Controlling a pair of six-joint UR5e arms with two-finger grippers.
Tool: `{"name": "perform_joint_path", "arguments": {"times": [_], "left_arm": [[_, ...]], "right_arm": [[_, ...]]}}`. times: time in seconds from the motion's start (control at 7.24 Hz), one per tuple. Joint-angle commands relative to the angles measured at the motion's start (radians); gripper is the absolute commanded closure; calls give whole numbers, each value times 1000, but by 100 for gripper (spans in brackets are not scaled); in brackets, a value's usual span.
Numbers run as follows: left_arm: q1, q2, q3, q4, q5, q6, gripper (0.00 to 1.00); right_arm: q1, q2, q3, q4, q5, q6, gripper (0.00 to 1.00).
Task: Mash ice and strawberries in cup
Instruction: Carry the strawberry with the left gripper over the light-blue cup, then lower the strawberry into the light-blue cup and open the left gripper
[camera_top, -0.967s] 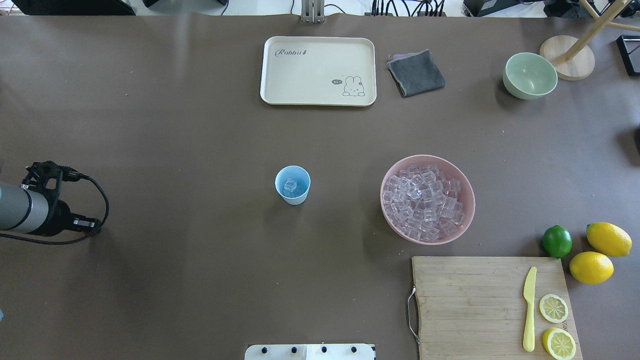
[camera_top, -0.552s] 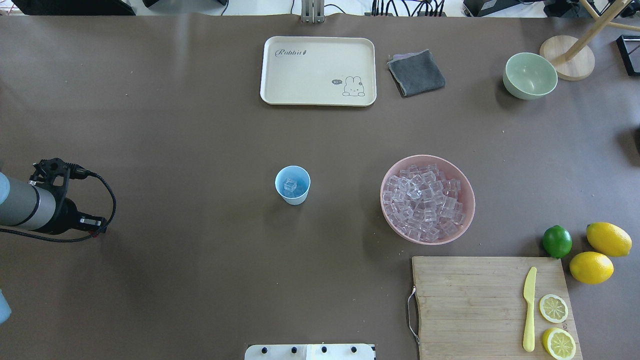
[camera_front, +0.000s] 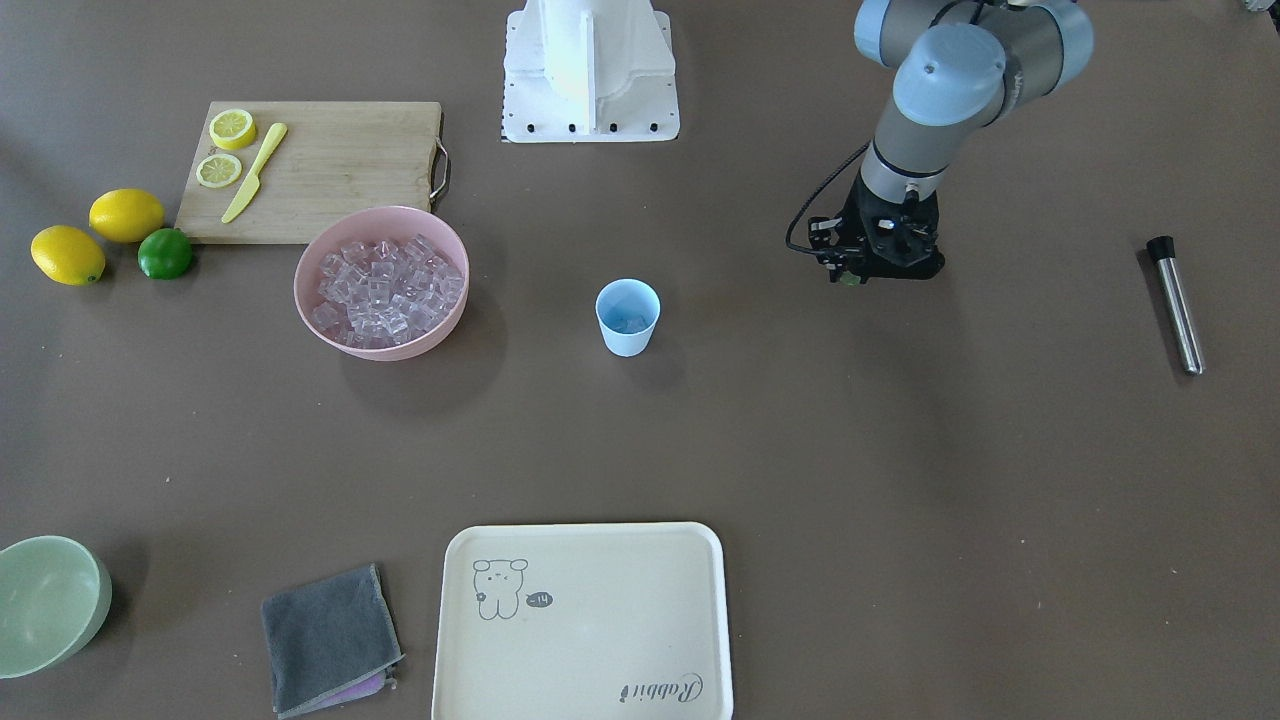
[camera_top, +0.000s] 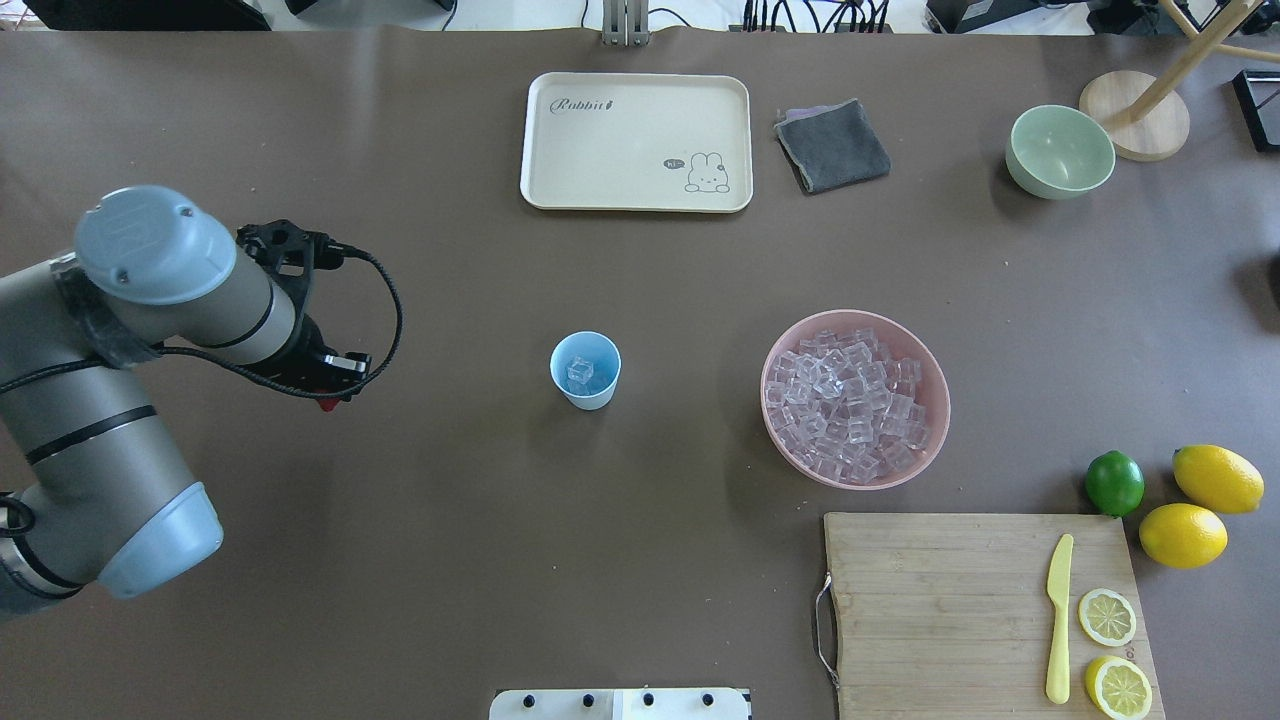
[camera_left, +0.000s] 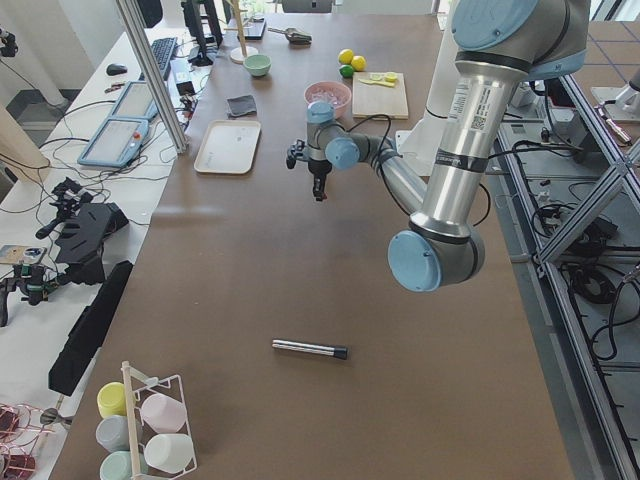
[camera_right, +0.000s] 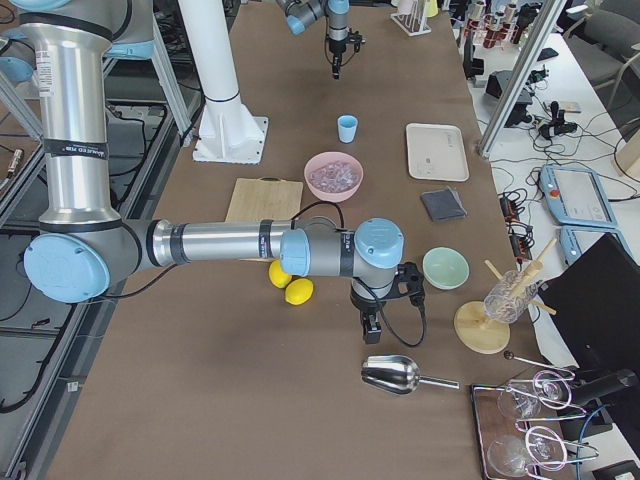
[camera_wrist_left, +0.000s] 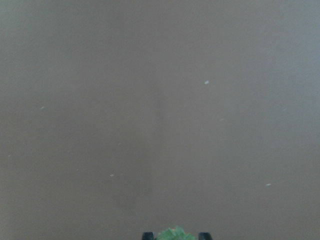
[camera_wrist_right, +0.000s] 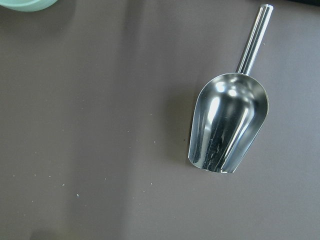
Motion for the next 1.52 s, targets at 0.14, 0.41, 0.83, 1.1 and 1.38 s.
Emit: {"name": "perform_joint_path", "arguments": {"times": [0.14, 0.41, 0.83, 1.1, 1.38], "left_arm": [[59, -246, 56, 91, 1, -176, 82], [76, -338, 135, 68, 4, -172, 82], [96, -402, 277, -74, 70, -204, 82], [109, -400, 280, -81, 79, -235, 82], [118, -400, 281, -82, 82, -266, 80]], "right_arm": [[0, 7, -2, 1, 1, 20, 0], [0, 10, 5, 1, 5, 18, 0], [2, -1, 22, -1, 8, 20, 0], [2, -1, 24, -1, 10, 18, 0], [2, -1, 21, -1, 8, 18, 0]]}}
